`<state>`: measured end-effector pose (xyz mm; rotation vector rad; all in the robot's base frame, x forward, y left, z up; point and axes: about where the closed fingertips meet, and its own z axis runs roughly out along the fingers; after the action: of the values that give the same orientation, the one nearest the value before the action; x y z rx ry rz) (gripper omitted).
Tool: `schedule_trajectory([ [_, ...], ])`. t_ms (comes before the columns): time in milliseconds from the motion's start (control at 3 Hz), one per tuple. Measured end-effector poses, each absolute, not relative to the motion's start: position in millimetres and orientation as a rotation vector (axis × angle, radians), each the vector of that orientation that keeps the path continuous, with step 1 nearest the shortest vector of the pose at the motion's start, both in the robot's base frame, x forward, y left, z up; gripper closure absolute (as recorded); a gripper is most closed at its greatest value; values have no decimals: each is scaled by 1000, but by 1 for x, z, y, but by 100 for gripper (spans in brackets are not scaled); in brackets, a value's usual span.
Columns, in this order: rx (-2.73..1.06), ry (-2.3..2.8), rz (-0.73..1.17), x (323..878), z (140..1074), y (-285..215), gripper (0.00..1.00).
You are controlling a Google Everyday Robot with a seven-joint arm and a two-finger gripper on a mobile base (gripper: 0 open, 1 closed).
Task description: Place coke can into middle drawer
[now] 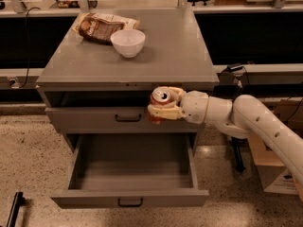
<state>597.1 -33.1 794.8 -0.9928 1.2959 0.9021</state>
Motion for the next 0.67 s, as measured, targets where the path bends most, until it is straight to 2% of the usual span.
schedule_trajectory([
  [333,-1088,1308,936,567,762,-38,100],
  [667,-1106,1299,956,561,761,-35,100],
])
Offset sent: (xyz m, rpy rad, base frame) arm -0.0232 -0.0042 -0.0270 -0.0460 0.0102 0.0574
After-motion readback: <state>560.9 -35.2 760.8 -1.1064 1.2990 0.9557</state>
